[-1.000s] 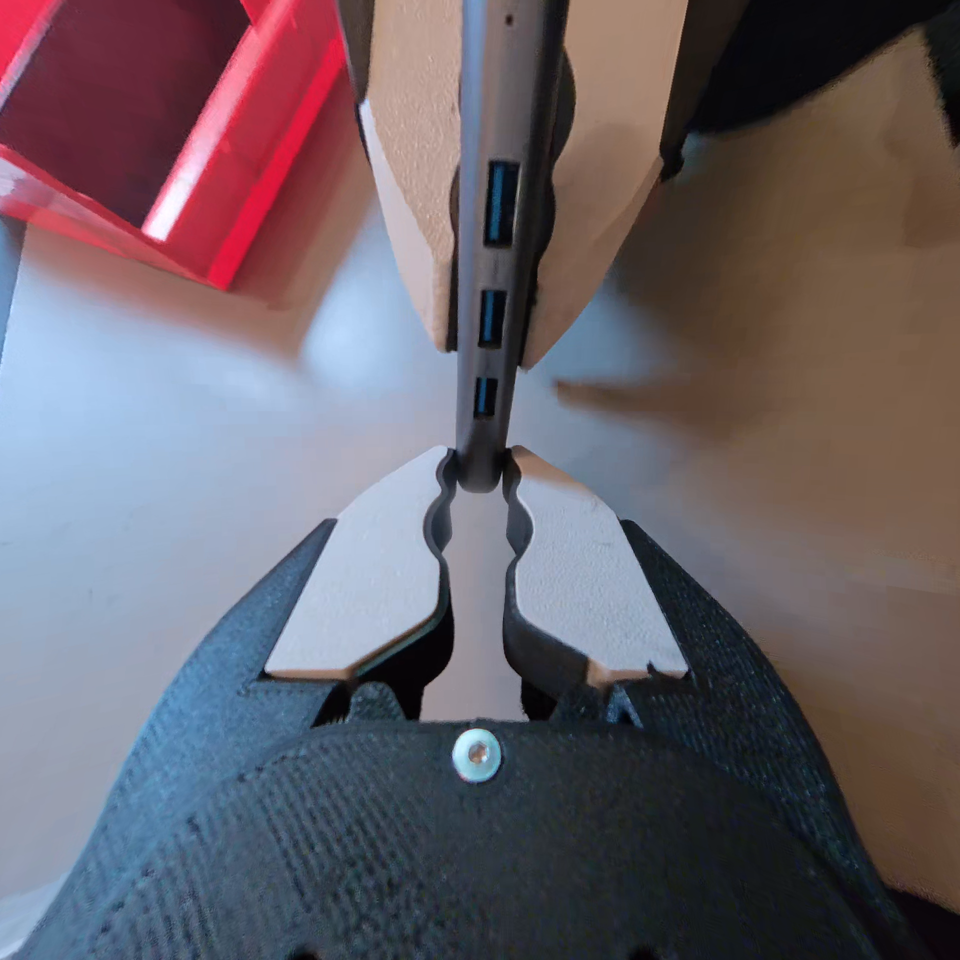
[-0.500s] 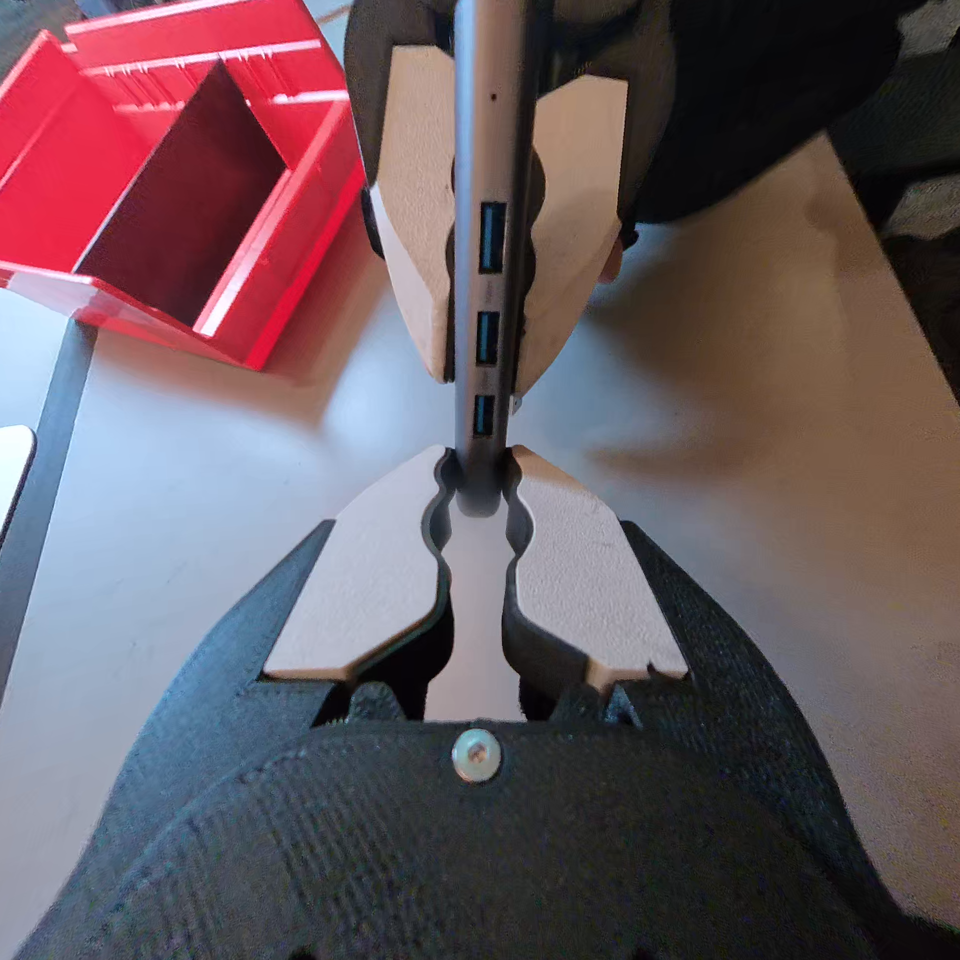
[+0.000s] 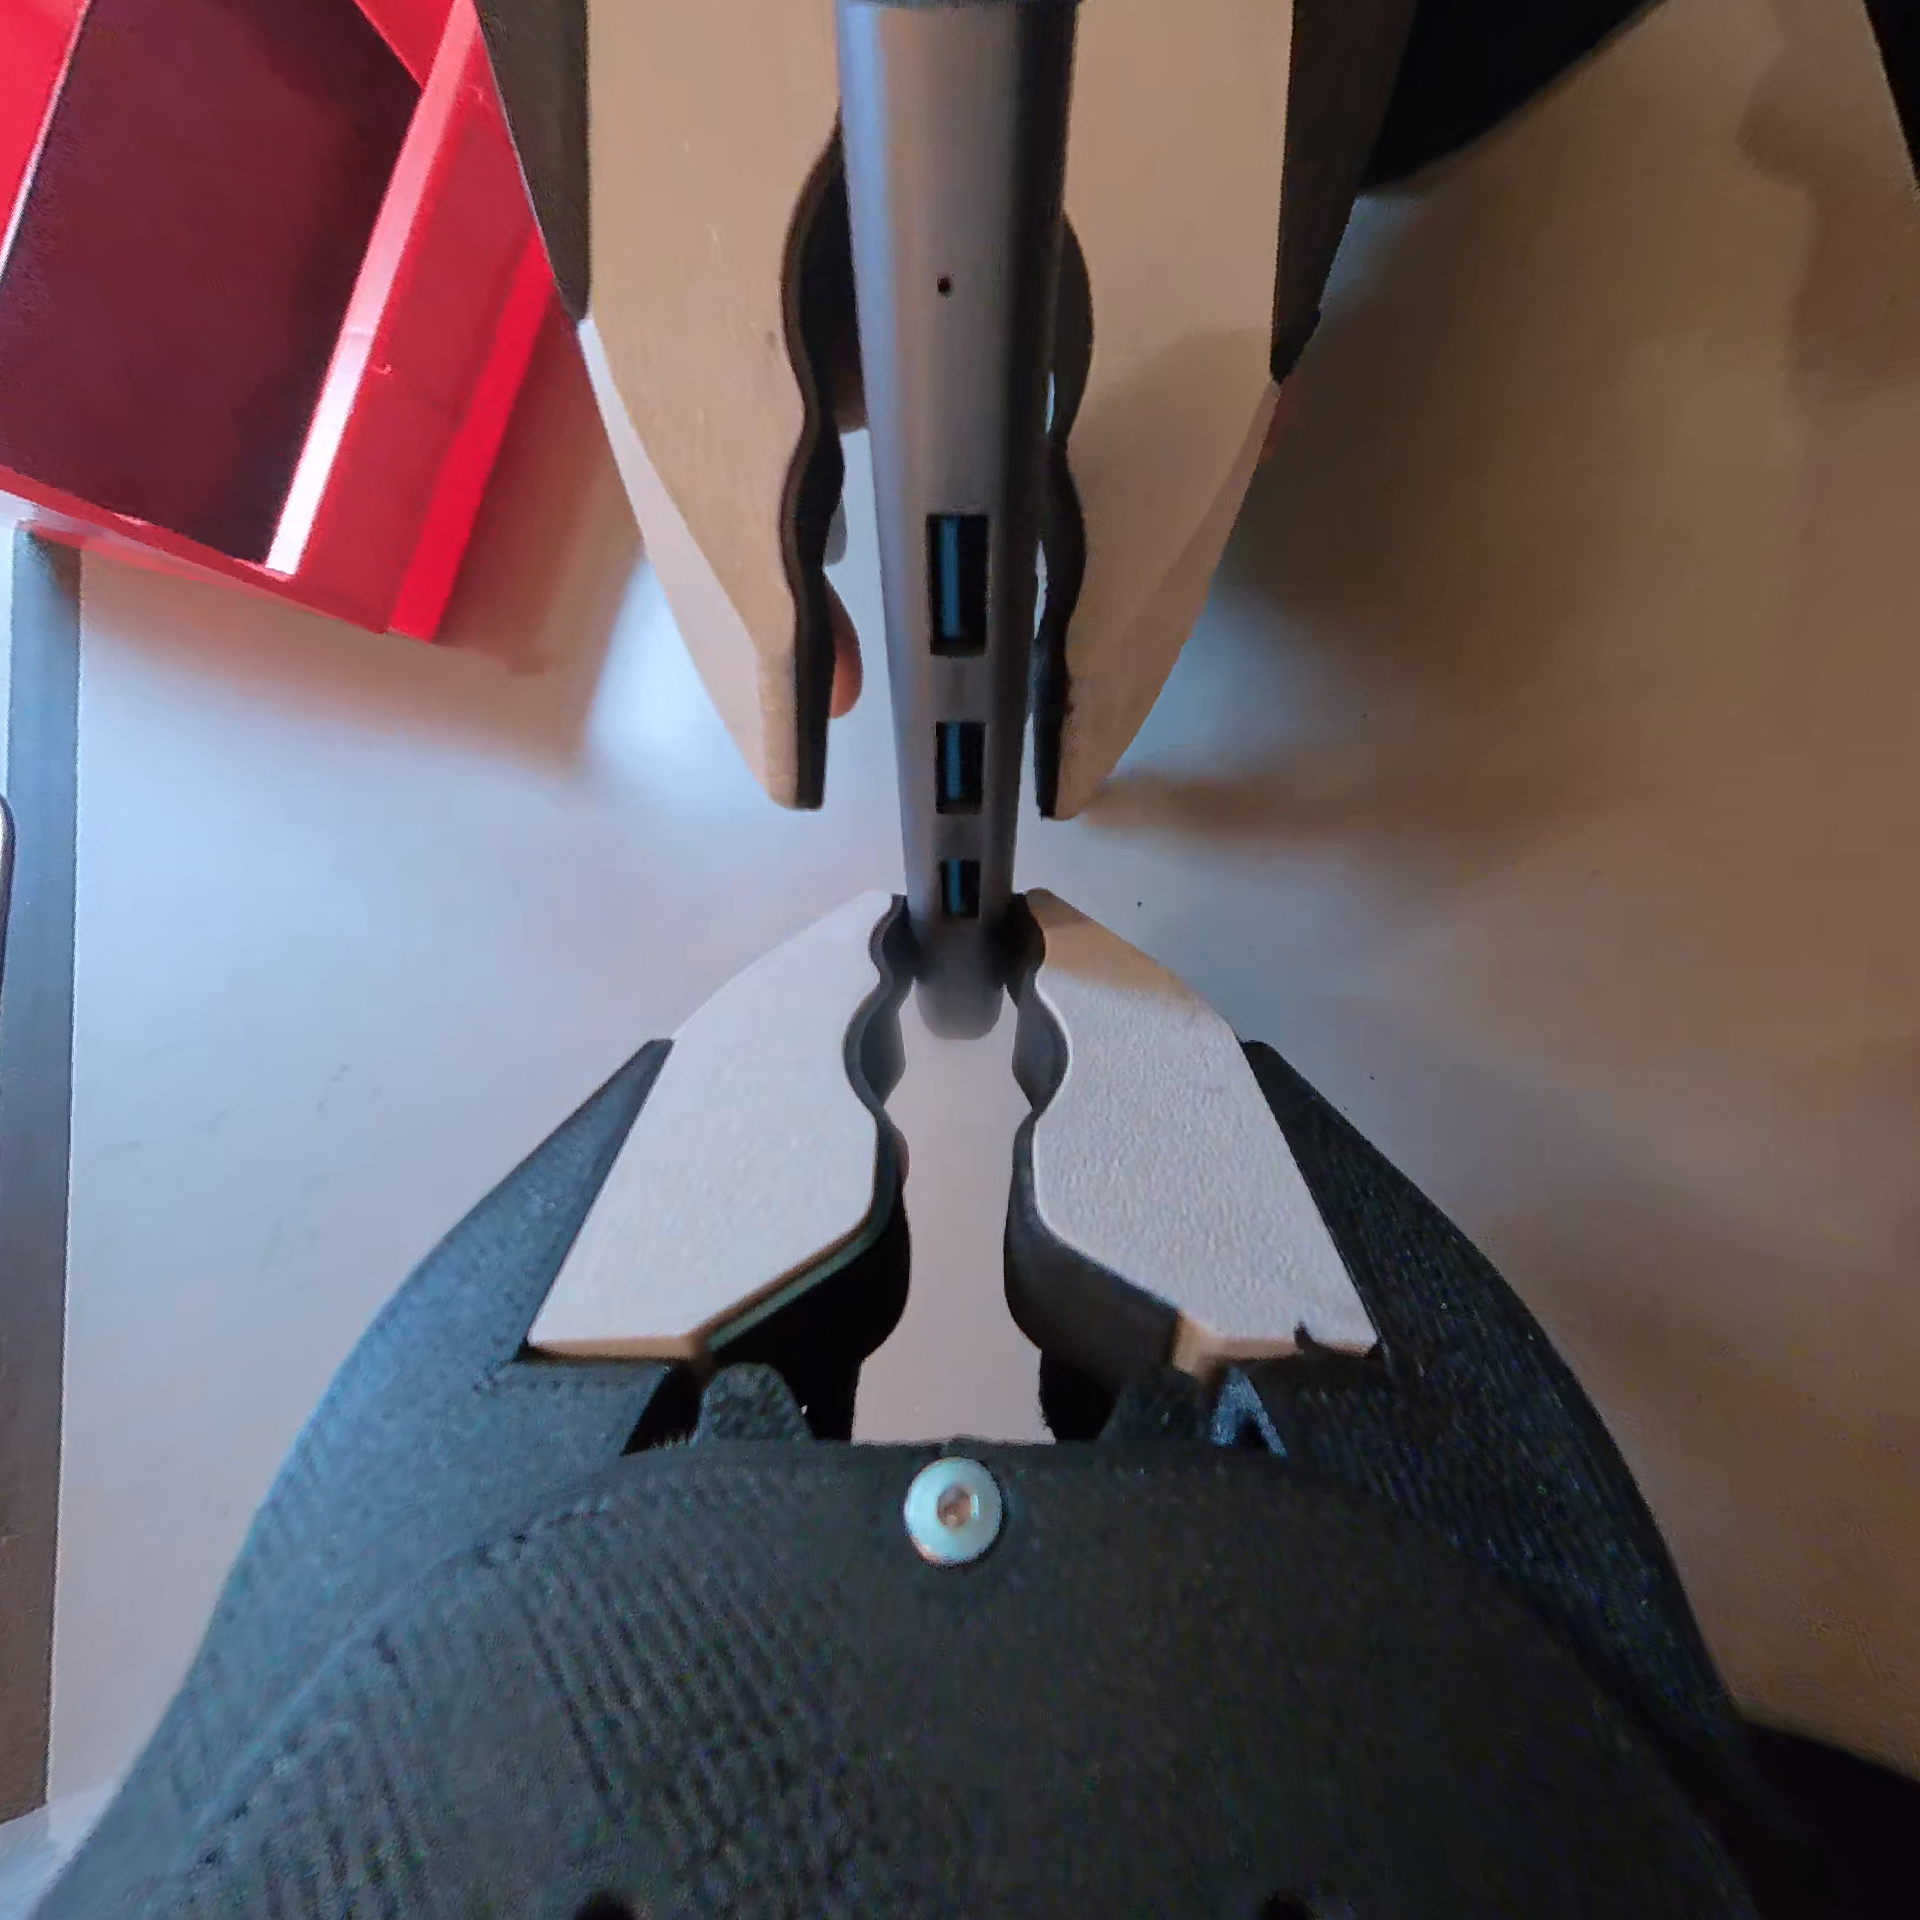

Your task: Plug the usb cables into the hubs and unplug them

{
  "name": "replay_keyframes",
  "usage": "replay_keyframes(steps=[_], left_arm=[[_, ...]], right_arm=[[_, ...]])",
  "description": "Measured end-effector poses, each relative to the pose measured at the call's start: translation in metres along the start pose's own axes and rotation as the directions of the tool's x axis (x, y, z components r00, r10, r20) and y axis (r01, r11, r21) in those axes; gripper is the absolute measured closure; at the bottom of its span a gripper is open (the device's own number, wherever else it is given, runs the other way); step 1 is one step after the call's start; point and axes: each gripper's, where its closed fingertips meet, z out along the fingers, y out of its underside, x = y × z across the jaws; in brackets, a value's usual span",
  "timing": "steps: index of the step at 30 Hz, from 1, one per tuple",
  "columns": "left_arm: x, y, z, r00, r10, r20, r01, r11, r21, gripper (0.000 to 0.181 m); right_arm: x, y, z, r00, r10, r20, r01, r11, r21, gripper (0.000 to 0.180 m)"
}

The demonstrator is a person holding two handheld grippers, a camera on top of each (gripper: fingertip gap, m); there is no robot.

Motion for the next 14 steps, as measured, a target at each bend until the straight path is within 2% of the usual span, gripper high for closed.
replay_keyframes(steps=[4, 8, 11, 14], left_arm=[[0.003, 0.002, 0.004, 1.0, 0.013, -0.006, -0.013, 1.0, -0.023, 0.164], [0.004, 0.002, 0.004, 1.0, 0.0, -0.025, 0.0, 1.0, 0.001, 0.164], [0.001, -0.004, -0.002, 0.998, -0.044, -0.036, 0.046, 0.996, 0.076, 0.163], [-0.023, -0.009, -0.031, 0.991, -0.135, 0.0, 0.133, 0.976, 0.173, 0.15]], right_arm=[[-0.007, 0.003, 0.003, 0.999, -0.021, 0.028, 0.022, 1.0, -0.019, 0.161], [-0.008, 0.003, 0.004, 0.999, -0.02, 0.042, 0.022, 0.999, -0.029, 0.163], [-0.004, -0.002, 0.001, 1.0, -0.009, 0.028, 0.01, 1.0, -0.004, 0.163], [0.009, -0.01, -0.01, 1.0, -0.004, -0.022, 0.005, 0.999, 0.034, 0.162]])
